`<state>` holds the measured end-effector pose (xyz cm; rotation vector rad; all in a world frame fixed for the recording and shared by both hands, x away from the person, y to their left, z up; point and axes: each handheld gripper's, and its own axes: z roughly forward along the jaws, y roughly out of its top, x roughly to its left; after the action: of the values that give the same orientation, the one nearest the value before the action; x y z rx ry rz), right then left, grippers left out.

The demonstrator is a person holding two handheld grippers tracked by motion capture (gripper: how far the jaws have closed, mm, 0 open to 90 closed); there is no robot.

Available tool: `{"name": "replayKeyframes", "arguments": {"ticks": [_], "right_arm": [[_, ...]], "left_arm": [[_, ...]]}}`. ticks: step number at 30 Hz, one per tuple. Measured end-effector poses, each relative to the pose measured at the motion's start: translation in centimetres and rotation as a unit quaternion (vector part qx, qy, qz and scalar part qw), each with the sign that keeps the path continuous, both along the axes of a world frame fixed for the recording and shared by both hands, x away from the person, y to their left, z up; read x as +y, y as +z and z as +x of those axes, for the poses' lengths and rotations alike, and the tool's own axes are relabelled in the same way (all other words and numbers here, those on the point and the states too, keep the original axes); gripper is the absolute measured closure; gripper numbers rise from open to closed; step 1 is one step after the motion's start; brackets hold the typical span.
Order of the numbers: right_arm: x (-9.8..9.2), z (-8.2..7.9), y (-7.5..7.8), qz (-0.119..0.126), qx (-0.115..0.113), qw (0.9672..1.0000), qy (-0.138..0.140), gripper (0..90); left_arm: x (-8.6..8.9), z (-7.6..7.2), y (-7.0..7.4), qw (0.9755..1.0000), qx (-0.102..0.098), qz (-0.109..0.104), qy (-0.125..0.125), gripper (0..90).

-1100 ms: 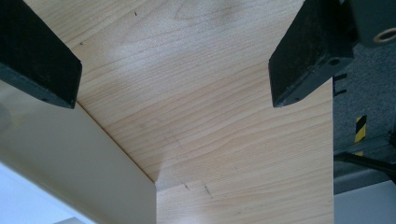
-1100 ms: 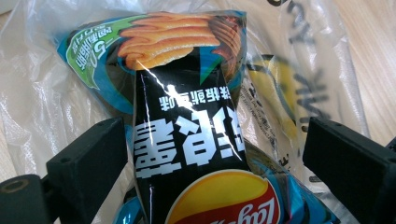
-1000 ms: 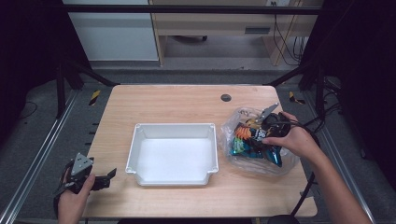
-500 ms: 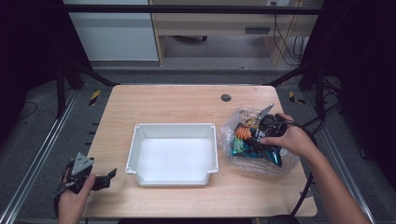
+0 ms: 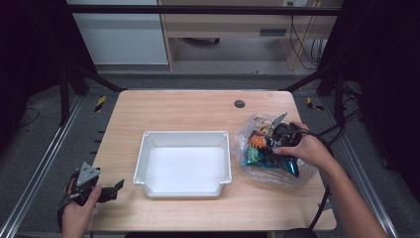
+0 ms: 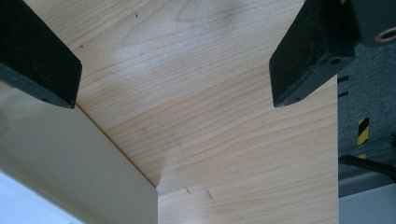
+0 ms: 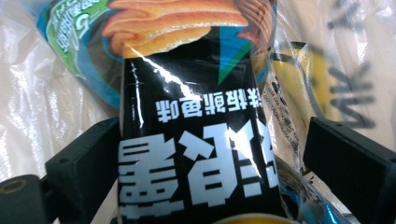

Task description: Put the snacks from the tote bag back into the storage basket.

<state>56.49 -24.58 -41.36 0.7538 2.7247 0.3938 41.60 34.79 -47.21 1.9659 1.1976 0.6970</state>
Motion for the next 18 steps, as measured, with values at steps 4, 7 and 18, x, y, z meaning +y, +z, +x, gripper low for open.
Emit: {"name": "replayKeyframes", "arguments": {"ticks": [4,7,18], "right_arm": [[0.0,0.0,-0.5,0.000,0.006,1.0000,0.000,6.8],[0.0,0.0,-0.9,0.000,0.006,1.0000,0.000,6.5],[0.0,0.0,-2.1,-0.007,0.009,0.9999,0.003,4.9]], "left_arm": [[0.0,0.0,0.0,1.0000,0.002,0.001,-0.001,2.2],[0.0,0.0,0.0,1.0000,0.003,0.000,-0.001,2.2],[-0.1,0.0,-0.1,1.0000,0.005,0.002,-0.002,2.2]]}}
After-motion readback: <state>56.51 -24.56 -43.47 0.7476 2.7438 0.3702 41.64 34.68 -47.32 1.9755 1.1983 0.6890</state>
